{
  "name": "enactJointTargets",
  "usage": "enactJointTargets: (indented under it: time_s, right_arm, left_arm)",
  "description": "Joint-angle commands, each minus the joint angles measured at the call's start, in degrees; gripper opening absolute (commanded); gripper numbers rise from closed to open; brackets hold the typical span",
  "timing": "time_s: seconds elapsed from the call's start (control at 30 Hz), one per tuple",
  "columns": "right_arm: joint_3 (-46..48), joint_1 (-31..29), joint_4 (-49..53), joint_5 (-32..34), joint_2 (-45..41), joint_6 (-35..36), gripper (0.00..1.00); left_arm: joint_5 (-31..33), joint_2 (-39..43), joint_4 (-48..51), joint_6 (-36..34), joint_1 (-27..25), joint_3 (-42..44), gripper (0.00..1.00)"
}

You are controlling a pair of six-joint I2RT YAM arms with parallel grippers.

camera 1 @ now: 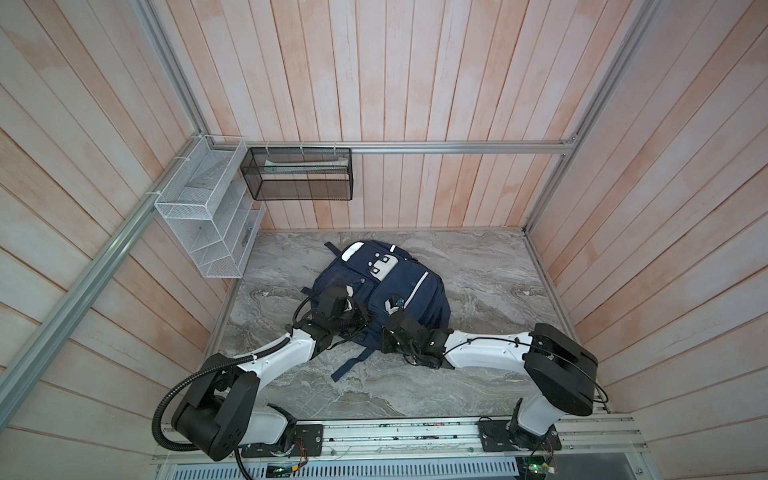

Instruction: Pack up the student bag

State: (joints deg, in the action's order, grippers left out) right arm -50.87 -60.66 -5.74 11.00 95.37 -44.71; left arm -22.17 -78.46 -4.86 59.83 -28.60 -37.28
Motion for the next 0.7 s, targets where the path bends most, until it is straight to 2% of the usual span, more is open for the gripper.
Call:
enactJointTargets:
  time_s: [0.0,0.17,0.37,0.5,0.67]
  right_arm:
    - [1.72,1.11,-0.48,0.23,-0.45,0.79,0.02]
    - [5.0,1.15,1.64,-1.45,-5.02,0.97,0.0]
    - [3.89,1.15,13.15,-3.9,-6.56,3.83,0.0]
    - [6.15,1.93,18.67,-2.79,-9.67,5.52,0.0]
    - [11.48,6.6,16.79,-7.89,-16.85,9.76,0.0]
  left_arm:
    - [0.44,0.96,-1.32,-1.38,-0.01,-0.69,0.0]
    - [4.47,0.41,1.08,-3.14,0.11,-1.22,0.0]
    - [7.65,1.09,3.9,-6.41,0.12,-3.11,0.0]
    - [6.55,0.41,3.75,-6.58,0.38,-3.94,0.0]
    - [7.03,1.2,2.76,-5.67,0.4,-1.96,0.0]
